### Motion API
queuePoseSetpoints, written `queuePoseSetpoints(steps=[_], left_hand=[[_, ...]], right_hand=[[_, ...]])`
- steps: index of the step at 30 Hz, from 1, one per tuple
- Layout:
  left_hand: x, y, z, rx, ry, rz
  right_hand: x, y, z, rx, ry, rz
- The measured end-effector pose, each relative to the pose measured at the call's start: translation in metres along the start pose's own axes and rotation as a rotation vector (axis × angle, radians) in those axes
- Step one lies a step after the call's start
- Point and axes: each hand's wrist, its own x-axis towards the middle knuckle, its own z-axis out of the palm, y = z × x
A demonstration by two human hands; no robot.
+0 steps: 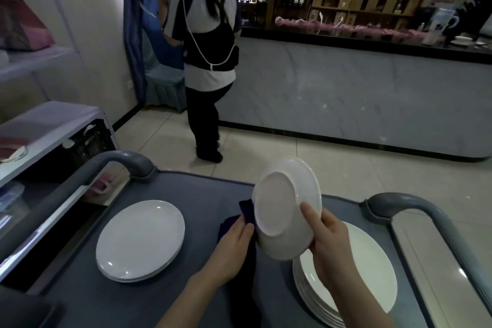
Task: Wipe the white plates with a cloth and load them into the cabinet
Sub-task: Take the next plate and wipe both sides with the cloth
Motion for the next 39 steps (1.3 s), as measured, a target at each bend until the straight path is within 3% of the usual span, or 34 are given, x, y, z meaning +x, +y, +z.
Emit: queuePoseSetpoints(steps=[2, 6, 8, 10, 12, 15, 21, 23, 25, 26, 29, 31, 35, 39], left_hand=[[-0.004, -0.010, -0.007, -0.038, 0.006, -0.112], [-0.015, -0.014, -0.037, 0.026, 0.193, -0.069], [-0.022, -0.012, -0.061, -0.181, 0.319, -0.117], [-0.032, -0.006, -0.084, -0.545, 0.400, -0.188], [-0.044, 0.000, -0.107, -0.770, 0.429, -0.208], [-0.061, -0.003, -0.132, -0.780, 0.525, -0.244], [-0.087, -0.038, -0.165, -0.750, 0.709, -0.295], [-0.091, -0.052, -0.175, -0.776, 0.755, -0.309], [-0.093, -0.068, -0.183, -0.807, 0.796, -0.317], [-0.094, -0.076, -0.188, -0.817, 0.810, -0.317], [-0.095, -0.100, -0.201, -0.810, 0.818, -0.305], [-0.093, -0.113, -0.208, -0.796, 0.824, -0.319], [-0.084, -0.130, -0.214, -0.775, 0.813, -0.347], [-0.074, -0.139, -0.219, -0.633, 0.806, -0.324]], right_hand=[[0.003, -0.002, 0.001, -0.088, -0.036, -0.052], [0.010, 0.000, 0.017, -0.373, -0.153, -0.238], [0.009, 0.001, 0.033, -0.523, -0.266, -0.328], [0.007, 0.006, 0.050, -0.707, -0.390, -0.426], [0.006, 0.018, 0.066, -0.925, -0.438, -0.631], [0.003, 0.044, 0.095, -1.131, -0.568, -0.955], [0.002, 0.084, 0.144, -1.165, -0.835, -1.012], [0.010, 0.093, 0.159, -1.144, -0.929, -0.880], [0.020, 0.100, 0.167, -1.061, -1.044, -0.487], [0.025, 0.104, 0.169, -0.977, -1.014, -0.340], [0.039, 0.122, 0.176, -0.805, -0.569, -0.172], [0.045, 0.137, 0.185, -0.772, -0.376, 0.044], [0.053, 0.165, 0.200, -0.615, -0.290, 0.304], [0.056, 0.176, 0.213, -0.552, -0.199, 0.350]])
